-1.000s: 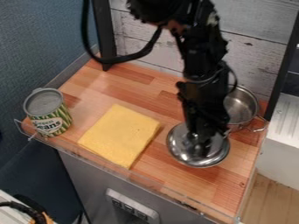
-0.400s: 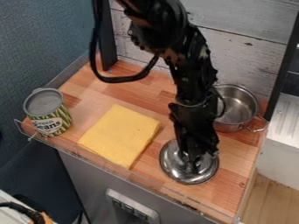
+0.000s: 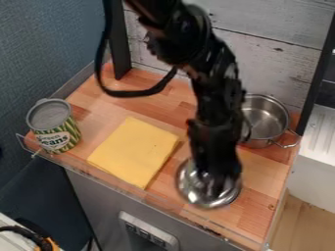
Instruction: Remove the cover and place it on the bottom of the table.
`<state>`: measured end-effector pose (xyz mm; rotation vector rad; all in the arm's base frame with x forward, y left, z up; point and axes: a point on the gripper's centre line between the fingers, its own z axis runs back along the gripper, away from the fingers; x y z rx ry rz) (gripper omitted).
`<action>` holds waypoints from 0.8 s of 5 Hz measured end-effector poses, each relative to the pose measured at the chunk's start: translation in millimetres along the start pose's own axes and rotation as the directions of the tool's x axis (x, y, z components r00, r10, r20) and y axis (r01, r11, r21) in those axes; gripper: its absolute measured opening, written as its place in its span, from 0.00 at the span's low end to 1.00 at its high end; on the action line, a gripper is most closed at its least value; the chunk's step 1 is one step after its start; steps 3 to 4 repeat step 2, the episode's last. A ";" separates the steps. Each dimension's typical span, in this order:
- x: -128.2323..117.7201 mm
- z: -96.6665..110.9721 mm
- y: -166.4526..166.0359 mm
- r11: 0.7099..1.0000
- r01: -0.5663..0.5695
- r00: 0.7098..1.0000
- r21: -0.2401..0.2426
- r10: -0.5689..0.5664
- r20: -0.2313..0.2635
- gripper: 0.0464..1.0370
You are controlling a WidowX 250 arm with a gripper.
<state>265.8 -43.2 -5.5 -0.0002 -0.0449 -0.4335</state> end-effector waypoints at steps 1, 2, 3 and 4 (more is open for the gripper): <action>5.1 31.4 0.9 0.999 -0.028 0.995 0.023 0.026 0.094 0.89; 2.7 51.9 6.5 0.997 -0.071 0.990 0.039 0.065 0.126 0.97; 2.7 51.9 6.5 0.997 -0.071 0.990 0.039 0.065 0.126 0.97; 2.7 51.9 6.5 0.997 -0.071 0.990 0.039 0.065 0.126 0.97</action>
